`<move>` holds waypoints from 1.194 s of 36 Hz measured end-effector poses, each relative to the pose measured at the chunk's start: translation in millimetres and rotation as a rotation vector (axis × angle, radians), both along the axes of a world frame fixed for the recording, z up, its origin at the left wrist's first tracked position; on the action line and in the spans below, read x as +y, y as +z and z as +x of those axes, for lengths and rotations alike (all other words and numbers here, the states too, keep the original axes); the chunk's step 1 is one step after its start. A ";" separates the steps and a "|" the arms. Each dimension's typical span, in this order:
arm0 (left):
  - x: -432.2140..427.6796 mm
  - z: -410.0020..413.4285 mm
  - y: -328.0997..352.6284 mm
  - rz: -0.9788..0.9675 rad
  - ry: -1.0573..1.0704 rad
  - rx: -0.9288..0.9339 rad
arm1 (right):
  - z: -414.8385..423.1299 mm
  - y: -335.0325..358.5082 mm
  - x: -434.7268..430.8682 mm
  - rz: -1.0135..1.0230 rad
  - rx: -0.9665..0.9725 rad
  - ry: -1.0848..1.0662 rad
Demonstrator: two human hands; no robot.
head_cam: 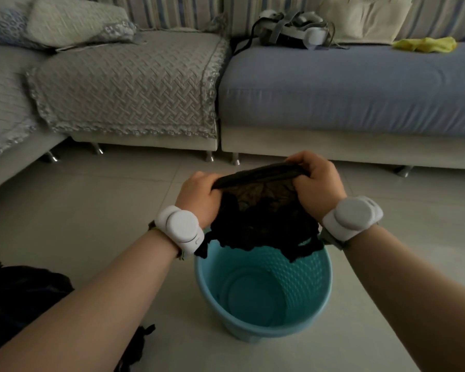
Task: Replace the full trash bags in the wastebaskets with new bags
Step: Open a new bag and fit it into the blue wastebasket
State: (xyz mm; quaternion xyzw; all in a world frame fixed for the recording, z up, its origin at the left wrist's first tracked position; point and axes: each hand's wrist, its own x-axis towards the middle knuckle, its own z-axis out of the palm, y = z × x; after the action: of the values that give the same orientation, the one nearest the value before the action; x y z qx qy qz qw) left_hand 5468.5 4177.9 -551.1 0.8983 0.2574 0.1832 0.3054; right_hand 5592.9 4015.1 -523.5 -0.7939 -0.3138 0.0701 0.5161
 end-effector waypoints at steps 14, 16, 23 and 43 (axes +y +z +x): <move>-8.4 1.5 22.8 -0.925 0.088 -0.396 | 9.8 -9.3 -4.0 -0.400 -0.290 0.027; -7.5 1.3 20.6 -0.906 0.078 -0.366 | 8.3 -5.6 -4.6 -0.318 -0.219 0.052; -6.3 0.8 13.6 -0.833 0.158 -0.330 | -3.3 3.5 -9.8 -0.406 0.004 0.310; -1.2 -9.8 27.7 -0.202 -0.006 -0.119 | 20.6 -4.0 -19.5 -0.344 -0.236 -0.098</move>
State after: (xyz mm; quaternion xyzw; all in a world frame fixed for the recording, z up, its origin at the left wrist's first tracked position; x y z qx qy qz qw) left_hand 5458.7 4176.7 -523.4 0.8514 0.2530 0.2085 0.4095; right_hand 5613.5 3995.6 -527.5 -0.8873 -0.3166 0.0039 0.3355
